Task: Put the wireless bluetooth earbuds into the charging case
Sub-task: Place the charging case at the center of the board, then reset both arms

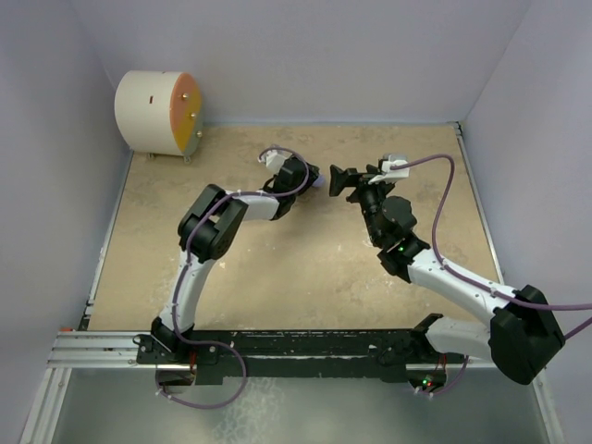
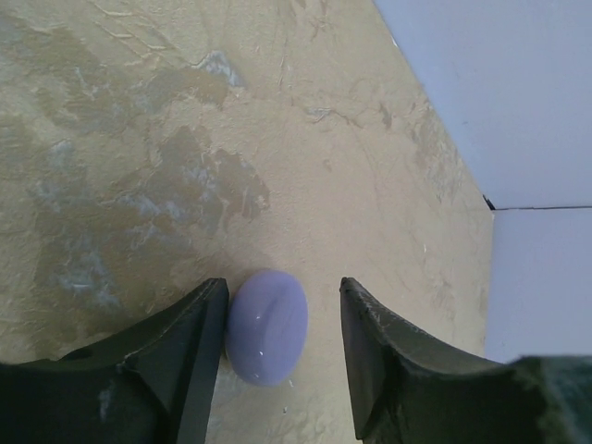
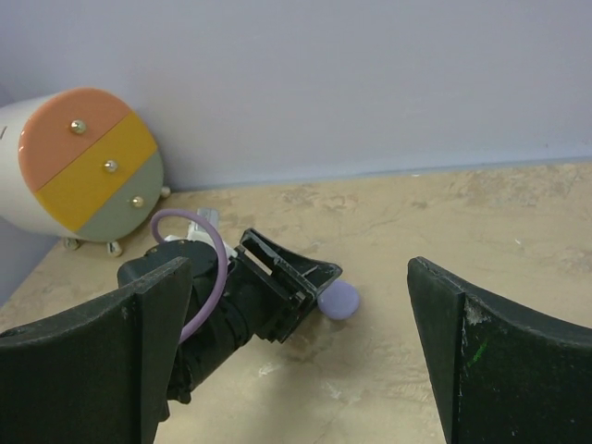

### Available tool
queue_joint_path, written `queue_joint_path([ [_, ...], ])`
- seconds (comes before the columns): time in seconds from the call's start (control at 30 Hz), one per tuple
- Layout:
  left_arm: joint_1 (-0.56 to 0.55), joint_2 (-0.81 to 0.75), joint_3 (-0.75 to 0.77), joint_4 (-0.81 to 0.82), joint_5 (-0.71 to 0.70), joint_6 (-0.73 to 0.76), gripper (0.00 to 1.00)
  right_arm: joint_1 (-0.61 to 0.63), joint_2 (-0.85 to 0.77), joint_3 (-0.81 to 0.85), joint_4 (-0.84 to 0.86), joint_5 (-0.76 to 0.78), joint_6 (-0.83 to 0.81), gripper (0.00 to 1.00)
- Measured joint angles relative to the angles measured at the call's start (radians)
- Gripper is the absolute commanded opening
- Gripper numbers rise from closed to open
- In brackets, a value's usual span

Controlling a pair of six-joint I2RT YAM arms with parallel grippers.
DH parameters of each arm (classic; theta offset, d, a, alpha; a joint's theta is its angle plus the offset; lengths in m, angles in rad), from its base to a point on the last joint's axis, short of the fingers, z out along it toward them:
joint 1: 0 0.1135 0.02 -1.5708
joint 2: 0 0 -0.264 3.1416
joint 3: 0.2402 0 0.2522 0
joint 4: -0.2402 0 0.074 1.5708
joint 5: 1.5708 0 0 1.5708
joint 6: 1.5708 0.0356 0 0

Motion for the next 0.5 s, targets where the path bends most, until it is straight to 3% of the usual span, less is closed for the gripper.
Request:
queue_joint_path([
  [0.23, 0.015, -0.070, -0.059, -0.021, 0.030, 0.032, 0.59, 0.000, 0.000, -0.001, 0.000, -0.020, 0.016, 1.00],
  [0.37, 0.024, -0.222, -0.126, -0.103, 0.024, 0.084, 0.61, -0.001, 0.000, -0.001, 0.000, -0.021, 0.024, 1.00],
  [0.5, 0.028, -0.477, -0.180, -0.205, 0.008, 0.162, 0.63, -0.003, -0.004, -0.001, -0.002, -0.021, 0.035, 1.00],
])
